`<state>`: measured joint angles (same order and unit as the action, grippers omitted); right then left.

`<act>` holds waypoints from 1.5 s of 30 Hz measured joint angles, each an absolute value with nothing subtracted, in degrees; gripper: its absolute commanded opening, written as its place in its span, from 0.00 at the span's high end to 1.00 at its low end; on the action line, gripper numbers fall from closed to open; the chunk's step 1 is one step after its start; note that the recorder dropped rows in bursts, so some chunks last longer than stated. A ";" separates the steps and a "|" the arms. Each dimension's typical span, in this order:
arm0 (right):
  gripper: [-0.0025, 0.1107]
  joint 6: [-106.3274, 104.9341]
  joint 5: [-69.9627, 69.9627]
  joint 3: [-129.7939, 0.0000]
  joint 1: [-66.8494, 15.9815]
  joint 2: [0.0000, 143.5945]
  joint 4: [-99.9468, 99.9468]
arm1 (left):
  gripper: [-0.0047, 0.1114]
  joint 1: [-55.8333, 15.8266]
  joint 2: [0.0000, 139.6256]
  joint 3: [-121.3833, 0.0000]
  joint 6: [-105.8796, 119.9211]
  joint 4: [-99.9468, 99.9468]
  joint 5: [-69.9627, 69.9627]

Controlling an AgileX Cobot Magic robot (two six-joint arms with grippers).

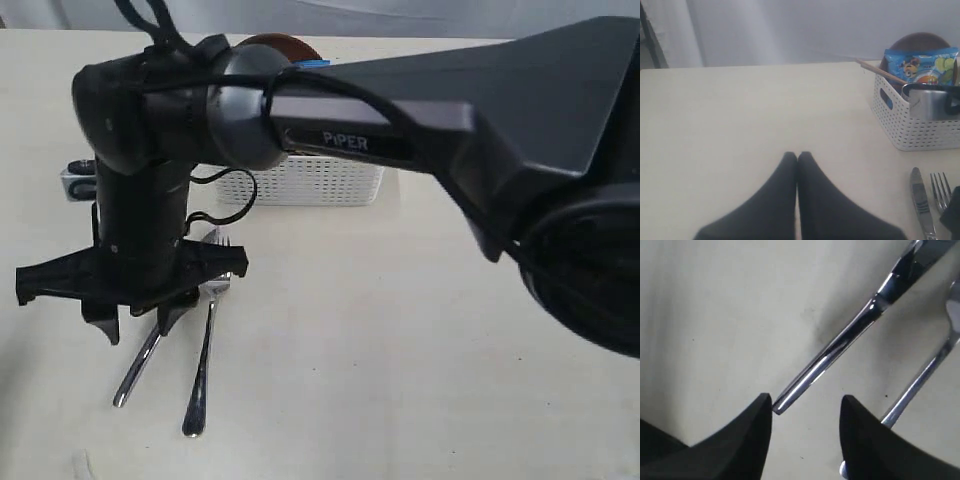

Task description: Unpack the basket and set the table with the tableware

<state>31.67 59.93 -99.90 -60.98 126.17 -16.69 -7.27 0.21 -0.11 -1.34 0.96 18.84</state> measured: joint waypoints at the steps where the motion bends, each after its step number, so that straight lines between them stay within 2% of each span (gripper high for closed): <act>1: 0.60 31.96 59.93 -99.90 -61.27 126.45 -16.70 | 0.96 -7.27 0.21 -0.11 -1.34 0.96 18.84; 15: 0.60 36.04 54.85 -99.82 -61.56 130.50 -14.50 | 0.96 -7.27 0.21 -0.11 -1.34 0.96 18.84; 28: 0.61 36.07 56.05 -99.82 -61.94 131.58 -14.95 | 0.96 -7.27 0.21 -0.11 -1.34 0.96 18.84; 30: 0.69 35.85 56.34 -99.82 -62.07 131.58 -14.99 | 0.96 -7.27 0.21 -0.11 -1.34 0.96 18.84; 31: 0.78 35.71 56.64 -99.82 -62.15 131.58 -14.99 | 0.96 -7.27 0.21 -0.11 -1.34 0.96 18.84; 35: 0.97 34.54 57.78 -99.82 -62.38 131.67 -15.46 | 0.96 -7.27 0.21 -0.11 -1.34 0.96 18.84; 45: 0.98 33.45 60.49 -99.82 -62.38 131.67 -16.70 | 0.96 -7.27 0.21 -0.11 -1.34 0.96 18.84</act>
<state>33.45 60.49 -99.82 -62.38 131.67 -16.70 -7.27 0.21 -0.11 -1.34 0.96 18.84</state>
